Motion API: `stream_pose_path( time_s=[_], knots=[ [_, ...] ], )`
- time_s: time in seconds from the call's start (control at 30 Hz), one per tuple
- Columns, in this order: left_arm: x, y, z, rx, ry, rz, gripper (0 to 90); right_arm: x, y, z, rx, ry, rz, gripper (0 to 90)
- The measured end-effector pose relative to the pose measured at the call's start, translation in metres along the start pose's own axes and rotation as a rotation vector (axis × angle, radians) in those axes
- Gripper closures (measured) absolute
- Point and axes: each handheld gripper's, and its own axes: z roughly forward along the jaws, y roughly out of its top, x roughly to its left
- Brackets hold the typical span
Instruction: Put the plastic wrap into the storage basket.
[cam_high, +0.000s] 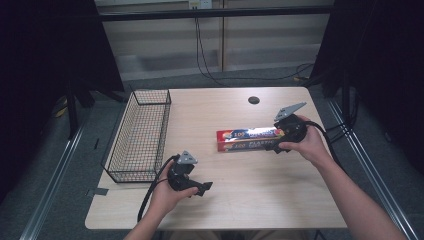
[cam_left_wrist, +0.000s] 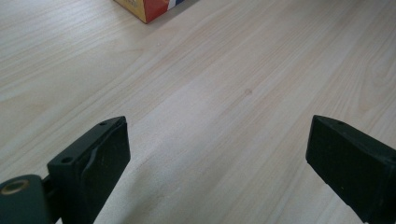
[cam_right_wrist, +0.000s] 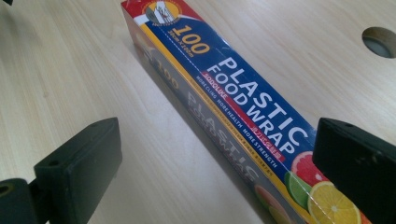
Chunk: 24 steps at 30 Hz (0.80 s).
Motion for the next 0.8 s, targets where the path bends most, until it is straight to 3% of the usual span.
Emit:
stream_pose_path(
  time_s=[0.03, 0.27, 0.33, 0.47, 0.8],
  knots=[
    [0.0, 0.0, 0.0, 0.001, 0.0, 0.0, 6.3, -0.002, 0.0, 0.002, 0.006, 0.003, -0.017, 0.8],
    [0.0, 0.0, 0.001, 0.008, -0.002, 0.006, 6.3, -0.01, 0.0, 0.01, 0.025, -0.007, -0.013, 0.6],
    [0.0, 0.0, 0.001, 0.007, -0.006, 0.002, 6.4, -0.013, -0.001, 0.011, 0.034, -0.027, -0.018, 0.6],
    [0.0, 0.0, 0.001, 0.01, -0.009, 0.006, 6.4, -0.018, -0.001, 0.014, 0.017, -0.023, -0.016, 0.6],
    [0.0, -0.001, 0.003, 0.009, -0.009, -0.001, 6.4, -0.027, -0.002, 0.028, 0.036, -0.028, -0.013, 0.7]
  ],
)
